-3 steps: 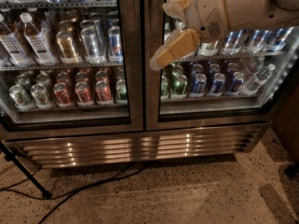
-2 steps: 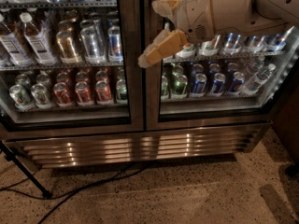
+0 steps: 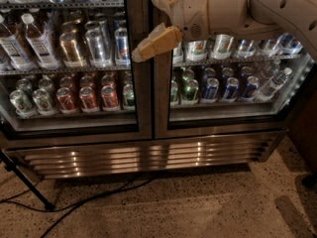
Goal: Open left fridge door
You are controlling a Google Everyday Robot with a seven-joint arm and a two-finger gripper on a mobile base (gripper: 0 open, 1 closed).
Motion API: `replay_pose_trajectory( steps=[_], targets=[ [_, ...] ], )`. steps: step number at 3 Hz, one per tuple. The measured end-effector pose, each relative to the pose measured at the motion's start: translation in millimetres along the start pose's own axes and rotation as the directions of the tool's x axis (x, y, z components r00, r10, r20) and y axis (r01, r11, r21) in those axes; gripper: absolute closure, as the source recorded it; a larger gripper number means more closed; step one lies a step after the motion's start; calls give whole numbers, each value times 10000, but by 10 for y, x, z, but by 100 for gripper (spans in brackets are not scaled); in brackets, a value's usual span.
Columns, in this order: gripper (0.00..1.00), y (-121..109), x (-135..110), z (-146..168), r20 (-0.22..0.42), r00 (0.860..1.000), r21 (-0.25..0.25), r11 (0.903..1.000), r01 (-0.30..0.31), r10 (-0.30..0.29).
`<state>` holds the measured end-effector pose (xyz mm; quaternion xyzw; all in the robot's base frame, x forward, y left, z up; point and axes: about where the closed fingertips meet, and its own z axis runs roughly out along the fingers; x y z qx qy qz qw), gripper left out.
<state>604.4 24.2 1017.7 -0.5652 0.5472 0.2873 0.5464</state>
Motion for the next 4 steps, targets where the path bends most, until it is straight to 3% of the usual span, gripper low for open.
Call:
replay_pose_trajectory(
  steps=[2,4],
  targets=[
    [24,-134,-35,52,108,9996,461,9986,266,-272],
    [22,-369,138,80,-385,9988,827,9960,347,-316]
  ],
)
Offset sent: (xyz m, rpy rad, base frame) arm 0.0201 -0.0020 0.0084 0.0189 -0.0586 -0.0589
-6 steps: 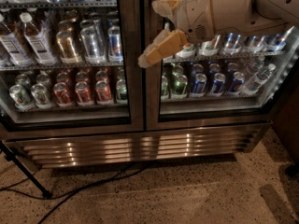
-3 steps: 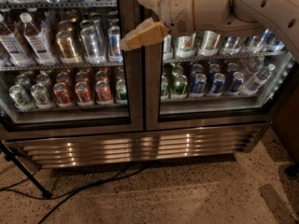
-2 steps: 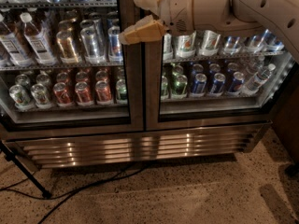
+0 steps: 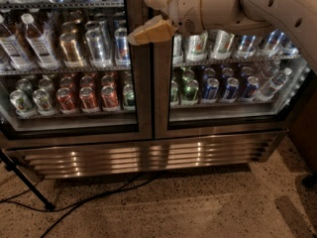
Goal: Open left fridge door
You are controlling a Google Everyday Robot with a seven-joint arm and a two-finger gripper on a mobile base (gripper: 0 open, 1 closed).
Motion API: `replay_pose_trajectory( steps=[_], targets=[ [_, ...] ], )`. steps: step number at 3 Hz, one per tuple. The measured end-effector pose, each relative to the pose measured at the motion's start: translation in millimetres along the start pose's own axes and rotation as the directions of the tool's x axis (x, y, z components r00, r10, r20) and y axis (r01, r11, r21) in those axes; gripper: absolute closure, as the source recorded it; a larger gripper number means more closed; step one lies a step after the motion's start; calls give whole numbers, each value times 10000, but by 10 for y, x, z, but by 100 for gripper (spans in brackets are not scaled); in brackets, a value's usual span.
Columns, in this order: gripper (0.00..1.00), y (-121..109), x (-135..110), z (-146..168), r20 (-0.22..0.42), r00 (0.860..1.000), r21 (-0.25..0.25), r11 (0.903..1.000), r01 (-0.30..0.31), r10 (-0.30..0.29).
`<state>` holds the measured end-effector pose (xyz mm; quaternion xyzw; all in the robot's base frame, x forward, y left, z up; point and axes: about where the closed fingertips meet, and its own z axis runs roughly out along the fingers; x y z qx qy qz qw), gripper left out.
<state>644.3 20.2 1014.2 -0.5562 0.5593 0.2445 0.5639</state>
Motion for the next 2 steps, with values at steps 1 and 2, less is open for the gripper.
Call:
replay_pose_trajectory(
  steps=[1,2],
  targets=[
    [21,-174,147,36,-488,9988,240,9997,76,-64],
    [20,-307,287,63,-894,9960,418,9991,88,-50]
  ],
)
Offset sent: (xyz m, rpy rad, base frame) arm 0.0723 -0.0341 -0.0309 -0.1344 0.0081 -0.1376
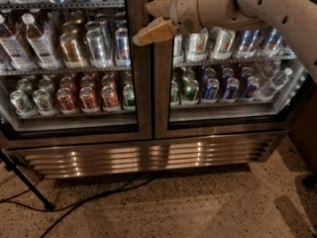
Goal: Open left fridge door
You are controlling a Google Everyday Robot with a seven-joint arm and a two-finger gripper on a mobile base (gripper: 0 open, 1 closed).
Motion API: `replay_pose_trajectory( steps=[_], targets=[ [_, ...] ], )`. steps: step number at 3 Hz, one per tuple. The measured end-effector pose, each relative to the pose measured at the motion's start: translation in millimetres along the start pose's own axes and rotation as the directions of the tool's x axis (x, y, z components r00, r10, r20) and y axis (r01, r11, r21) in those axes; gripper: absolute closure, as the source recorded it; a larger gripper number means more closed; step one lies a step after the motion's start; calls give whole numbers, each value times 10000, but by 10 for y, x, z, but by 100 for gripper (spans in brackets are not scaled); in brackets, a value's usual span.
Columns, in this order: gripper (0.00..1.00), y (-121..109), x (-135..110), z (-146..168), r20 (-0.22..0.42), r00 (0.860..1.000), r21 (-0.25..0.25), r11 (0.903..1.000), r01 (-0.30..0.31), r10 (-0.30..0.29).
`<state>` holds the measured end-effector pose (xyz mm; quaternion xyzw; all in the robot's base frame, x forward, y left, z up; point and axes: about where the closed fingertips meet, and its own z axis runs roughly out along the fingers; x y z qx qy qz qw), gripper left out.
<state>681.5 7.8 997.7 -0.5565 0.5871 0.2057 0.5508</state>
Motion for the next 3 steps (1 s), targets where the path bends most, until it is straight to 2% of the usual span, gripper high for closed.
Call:
replay_pose_trajectory(
  steps=[2,3],
  targets=[
    [29,13,39,77,-121,9999,-53,10000,34,-35],
    [27,10,90,131,-212,9997,-123,9998,128,-130]
  ],
)
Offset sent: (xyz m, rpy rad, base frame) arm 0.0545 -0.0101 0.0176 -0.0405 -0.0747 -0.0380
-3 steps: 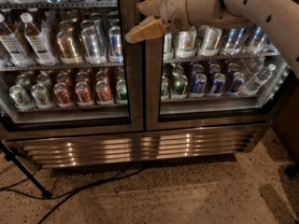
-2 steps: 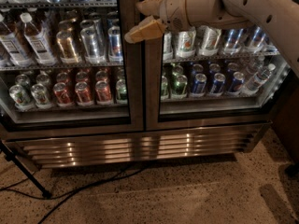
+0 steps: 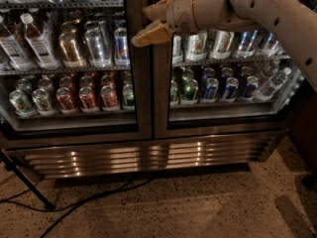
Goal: Open left fridge door
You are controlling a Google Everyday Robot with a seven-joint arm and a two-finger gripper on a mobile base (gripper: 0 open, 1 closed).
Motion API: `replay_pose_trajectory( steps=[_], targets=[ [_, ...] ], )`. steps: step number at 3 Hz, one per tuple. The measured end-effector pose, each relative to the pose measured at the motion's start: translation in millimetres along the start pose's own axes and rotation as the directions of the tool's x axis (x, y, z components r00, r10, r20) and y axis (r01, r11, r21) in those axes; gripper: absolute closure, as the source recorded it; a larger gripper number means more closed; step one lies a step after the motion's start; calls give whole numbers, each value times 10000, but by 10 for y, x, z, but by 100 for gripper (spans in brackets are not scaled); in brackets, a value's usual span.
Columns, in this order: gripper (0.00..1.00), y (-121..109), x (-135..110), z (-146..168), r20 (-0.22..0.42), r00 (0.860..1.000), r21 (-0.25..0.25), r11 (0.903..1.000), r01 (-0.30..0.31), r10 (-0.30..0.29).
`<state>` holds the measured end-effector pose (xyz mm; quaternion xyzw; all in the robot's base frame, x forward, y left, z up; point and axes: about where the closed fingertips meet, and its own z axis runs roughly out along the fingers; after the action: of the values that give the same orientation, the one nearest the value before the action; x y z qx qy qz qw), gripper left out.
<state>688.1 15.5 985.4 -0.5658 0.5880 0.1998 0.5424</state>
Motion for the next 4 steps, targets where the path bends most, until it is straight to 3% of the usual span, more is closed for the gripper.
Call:
replay_pose_trajectory(
  steps=[3,4],
  targets=[
    [25,21,67,54,-140,9997,-57,9998,207,-208],
    [26,-87,-68,-19,-41,9985,304,9980,551,-550]
  ],
)
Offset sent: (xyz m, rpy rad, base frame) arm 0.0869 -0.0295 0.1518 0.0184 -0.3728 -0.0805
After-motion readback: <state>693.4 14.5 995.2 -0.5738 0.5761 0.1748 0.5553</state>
